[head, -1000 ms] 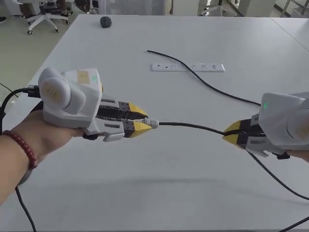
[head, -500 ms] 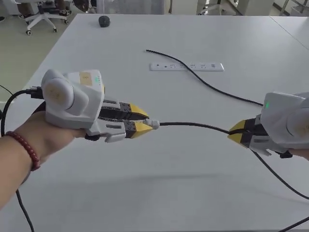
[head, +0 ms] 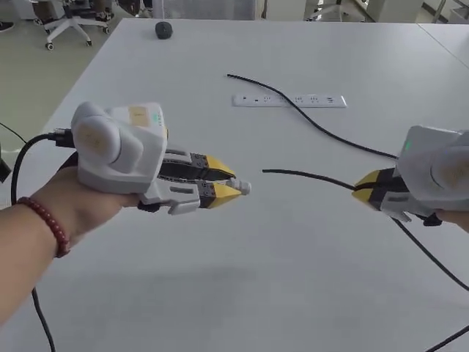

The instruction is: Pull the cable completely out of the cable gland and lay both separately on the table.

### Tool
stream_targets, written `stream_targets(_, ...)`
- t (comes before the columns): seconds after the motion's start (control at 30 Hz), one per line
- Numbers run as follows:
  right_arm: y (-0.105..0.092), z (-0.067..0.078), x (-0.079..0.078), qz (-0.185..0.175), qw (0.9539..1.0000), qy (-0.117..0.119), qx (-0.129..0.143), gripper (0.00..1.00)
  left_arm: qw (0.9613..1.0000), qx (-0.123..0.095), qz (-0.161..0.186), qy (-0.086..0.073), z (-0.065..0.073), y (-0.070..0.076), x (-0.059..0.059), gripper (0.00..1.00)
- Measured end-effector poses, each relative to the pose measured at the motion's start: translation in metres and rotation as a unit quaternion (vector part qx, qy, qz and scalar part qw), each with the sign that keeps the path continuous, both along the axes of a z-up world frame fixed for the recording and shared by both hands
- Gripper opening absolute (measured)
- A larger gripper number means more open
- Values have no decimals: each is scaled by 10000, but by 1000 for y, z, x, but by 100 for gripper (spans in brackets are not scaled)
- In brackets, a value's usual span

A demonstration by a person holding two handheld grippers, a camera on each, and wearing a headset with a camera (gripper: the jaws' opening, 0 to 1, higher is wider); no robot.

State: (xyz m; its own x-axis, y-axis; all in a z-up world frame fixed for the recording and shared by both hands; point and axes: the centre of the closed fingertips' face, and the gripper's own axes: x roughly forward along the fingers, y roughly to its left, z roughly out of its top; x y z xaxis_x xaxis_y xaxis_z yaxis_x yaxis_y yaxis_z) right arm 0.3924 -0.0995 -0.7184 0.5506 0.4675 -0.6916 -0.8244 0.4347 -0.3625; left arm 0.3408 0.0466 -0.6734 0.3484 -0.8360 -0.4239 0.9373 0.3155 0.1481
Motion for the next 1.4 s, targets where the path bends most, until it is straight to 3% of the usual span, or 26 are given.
stream_targets(0.1,7,-1,22,-202,9996,86,169,0,10000,-44,-46,0,-1,-6,-1,15)
stream_targets(0.47,23,-35,89,-659,9973,288,163,0,9998,-155,-19,98,-10,-9,8,15)
stream_targets(0.53,22,-46,100,-663,9973,300,-28,0,9998,-160,-16,104,-11,-9,10,15)
stream_targets(0.63,20,-63,113,-816,9955,474,-98,0,9998,-176,-30,120,-13,-11,13,15)
stream_targets(0.97,16,-97,128,-953,9915,831,-294,0,9995,-242,-7,206,-20,-10,19,15)
stream_targets(1.17,23,-107,129,-934,9901,1003,-289,0,9993,-290,4,230,-21,-12,22,15)
stream_targets(1.4,28,-106,129,-963,9894,1056,-242,0,9990,-360,31,256,-25,-11,24,15)
